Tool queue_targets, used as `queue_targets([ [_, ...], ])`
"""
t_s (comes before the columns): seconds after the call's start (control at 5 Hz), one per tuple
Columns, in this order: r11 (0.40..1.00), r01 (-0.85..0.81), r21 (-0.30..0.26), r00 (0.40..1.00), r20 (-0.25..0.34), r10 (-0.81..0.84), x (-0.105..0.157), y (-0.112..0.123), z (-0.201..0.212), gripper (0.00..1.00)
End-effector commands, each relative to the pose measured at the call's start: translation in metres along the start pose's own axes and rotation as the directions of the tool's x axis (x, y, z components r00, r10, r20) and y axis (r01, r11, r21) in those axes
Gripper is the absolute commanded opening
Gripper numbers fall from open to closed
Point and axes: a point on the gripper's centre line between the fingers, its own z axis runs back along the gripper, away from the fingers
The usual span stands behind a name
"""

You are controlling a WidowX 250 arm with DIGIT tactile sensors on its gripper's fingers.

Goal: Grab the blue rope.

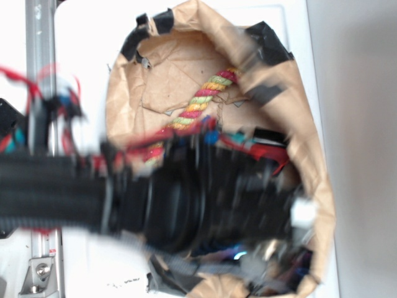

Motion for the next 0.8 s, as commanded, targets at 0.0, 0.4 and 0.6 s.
queue_targets([
  [0.0,0.997,0.073,0.024,0.996,-0.043,-0.072,-0.041,-0.023,-0.002,1.0],
  [0.4,0.999,-0.049,0.014,0.998,-0.035,0.049,-0.032,0.006,0.002,0.0],
  [0.6,0.995,-0.095,0.033,0.995,-0.007,0.095,-0.025,0.026,0.012,0.0],
])
